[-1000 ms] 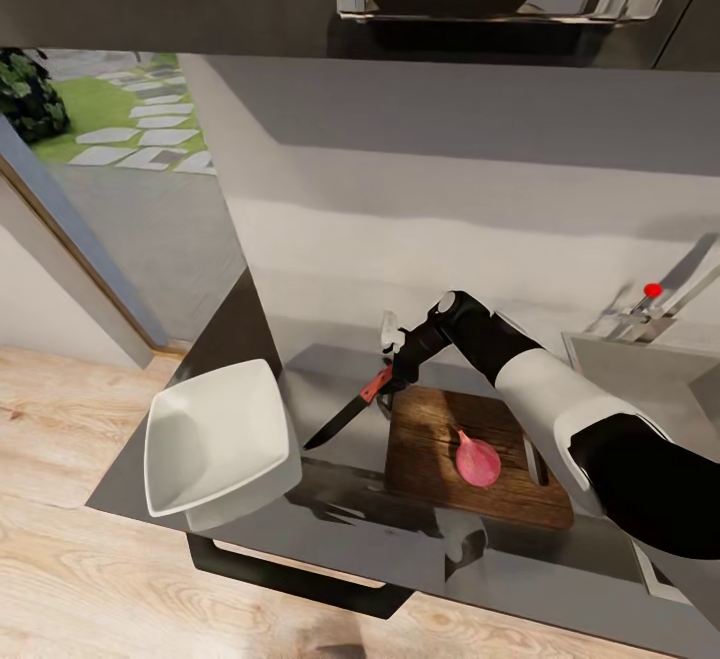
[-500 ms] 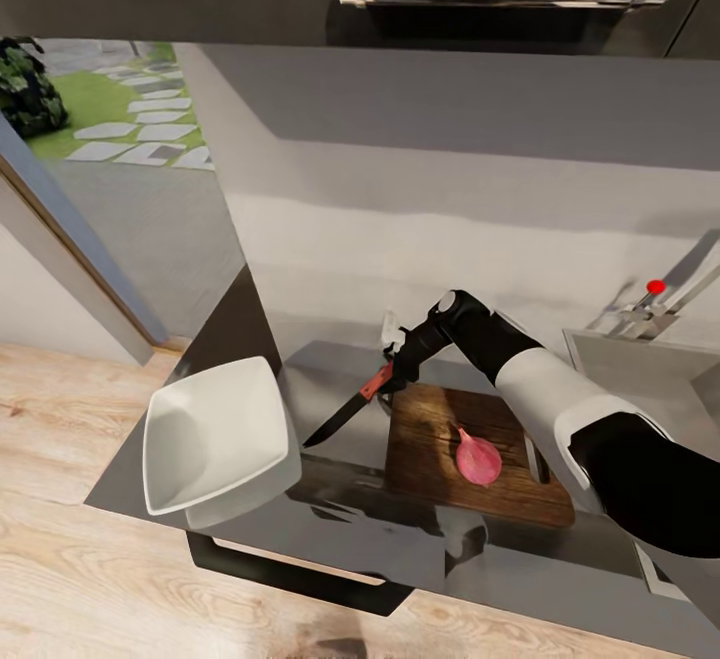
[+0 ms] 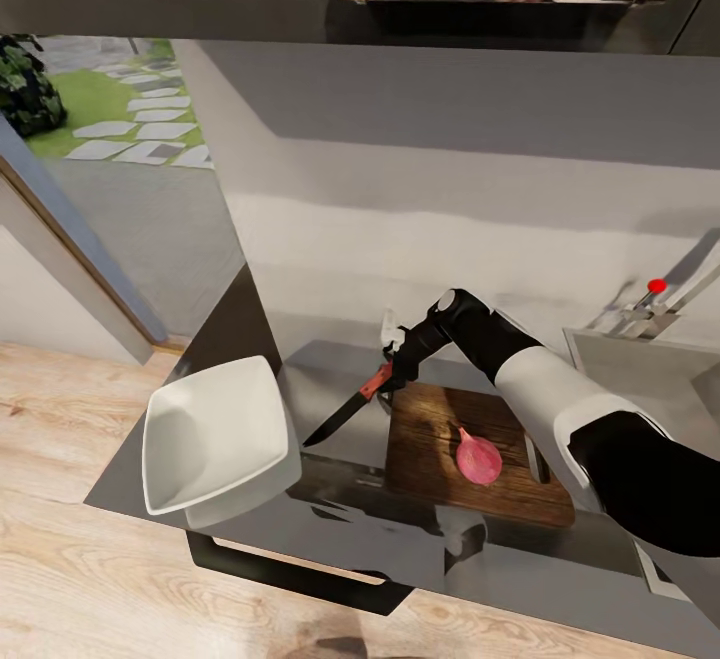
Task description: In the kitchen, take the Vidalia onion out of the sink, dice it on the chopping board with the paring knife, put the diced onion into the bowl on the countertop, then place both the paring knife and the chopping board into the sink.
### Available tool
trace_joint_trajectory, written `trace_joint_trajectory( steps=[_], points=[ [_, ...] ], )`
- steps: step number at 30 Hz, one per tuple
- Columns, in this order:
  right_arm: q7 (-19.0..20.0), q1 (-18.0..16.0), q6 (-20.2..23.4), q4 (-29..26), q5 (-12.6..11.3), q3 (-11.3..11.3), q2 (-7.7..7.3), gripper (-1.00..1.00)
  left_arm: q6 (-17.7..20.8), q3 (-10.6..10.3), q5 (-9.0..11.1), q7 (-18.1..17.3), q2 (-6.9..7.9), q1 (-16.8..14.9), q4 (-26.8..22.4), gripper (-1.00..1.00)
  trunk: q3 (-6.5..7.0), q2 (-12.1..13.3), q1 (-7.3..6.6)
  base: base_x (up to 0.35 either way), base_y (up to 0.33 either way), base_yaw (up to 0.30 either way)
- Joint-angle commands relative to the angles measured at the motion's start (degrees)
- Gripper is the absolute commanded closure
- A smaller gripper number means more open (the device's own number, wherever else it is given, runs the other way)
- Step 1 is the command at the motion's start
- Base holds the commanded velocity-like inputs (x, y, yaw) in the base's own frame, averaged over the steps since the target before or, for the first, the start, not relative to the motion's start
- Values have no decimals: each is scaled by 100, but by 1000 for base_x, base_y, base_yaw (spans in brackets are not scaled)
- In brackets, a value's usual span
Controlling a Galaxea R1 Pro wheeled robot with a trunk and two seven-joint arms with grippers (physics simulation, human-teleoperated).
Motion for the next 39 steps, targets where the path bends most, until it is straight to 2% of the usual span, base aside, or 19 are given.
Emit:
trace_joint_trajectory(
  steps=[1, 13, 14, 39],
  points=[
    [23, 49, 75, 0, -11, 19, 0, -100, -41, -40, 18, 15, -2, -12, 26, -100, -10, -6, 6, 0, 0, 0],
    [-2, 54, 74, 0, -11, 19, 2, -100, -41, -41, 18, 16, -2, -12, 26, -100, -10, -6, 6, 0, 0, 0],
    [-9, 55, 74, 0, -11, 19, 2, 100, -41, -41, 18, 15, -1, -12, 26, -100, -10, -6, 6, 0, 0, 0],
    [-99, 58, 75, -6, -3, 81, 3, 100, -41, -41, 18, 16, 0, -12, 26, -100, -10, -6, 6, 0, 0, 0]
  ],
)
